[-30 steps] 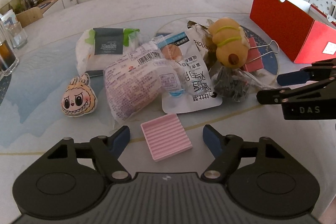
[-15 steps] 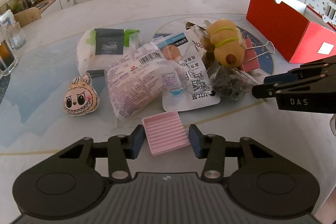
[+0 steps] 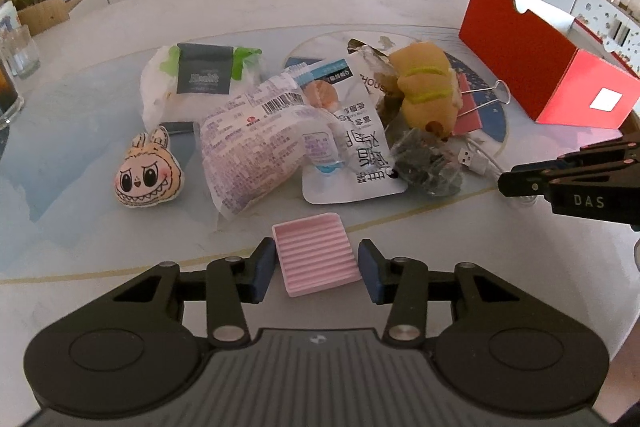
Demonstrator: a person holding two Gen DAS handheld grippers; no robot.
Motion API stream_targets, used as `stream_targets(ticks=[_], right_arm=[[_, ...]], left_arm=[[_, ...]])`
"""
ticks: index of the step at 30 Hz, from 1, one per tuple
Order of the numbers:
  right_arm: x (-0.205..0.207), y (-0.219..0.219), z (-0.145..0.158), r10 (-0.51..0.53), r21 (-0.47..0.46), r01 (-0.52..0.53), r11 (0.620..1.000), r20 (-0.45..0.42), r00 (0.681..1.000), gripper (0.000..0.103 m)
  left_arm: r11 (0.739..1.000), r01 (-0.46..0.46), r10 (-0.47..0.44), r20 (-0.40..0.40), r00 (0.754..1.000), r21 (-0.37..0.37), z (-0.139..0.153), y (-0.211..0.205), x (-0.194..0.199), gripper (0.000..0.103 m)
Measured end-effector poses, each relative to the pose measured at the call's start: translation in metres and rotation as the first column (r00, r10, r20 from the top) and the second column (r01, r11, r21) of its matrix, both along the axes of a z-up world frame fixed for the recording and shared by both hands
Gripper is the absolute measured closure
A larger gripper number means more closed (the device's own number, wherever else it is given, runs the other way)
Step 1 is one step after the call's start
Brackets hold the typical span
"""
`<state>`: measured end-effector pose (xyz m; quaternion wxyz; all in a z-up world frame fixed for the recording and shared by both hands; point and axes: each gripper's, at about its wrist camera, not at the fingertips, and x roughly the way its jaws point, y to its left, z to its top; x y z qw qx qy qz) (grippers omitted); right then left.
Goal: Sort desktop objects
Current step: 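Grasp the pink sticky-note pad with left tool while right tool grasps the white cable, then carry the pad and cable with both tools over the red shoebox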
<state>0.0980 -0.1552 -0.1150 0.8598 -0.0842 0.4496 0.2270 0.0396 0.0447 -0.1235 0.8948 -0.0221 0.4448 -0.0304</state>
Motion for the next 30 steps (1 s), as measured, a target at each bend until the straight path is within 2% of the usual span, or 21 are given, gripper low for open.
stream_targets(ticks=[15,30], right_arm=[[-0.017,-0.029,0.028,-0.126,0.057,0.127,0.99,-0.028,0.992,0.094],[-0.035,-0.047,0.09,-0.235,0.15,0.222,0.963,0.073,0.969,0.094]], left_arm=[[0.996,0.061,-0.059,0.031,0.998,-0.071,0.03,0.008,-0.006,0.059],[0.979,0.196,-0.185,0.155,0.971,-0.059,0.083,-0.002,0.001,0.059]])
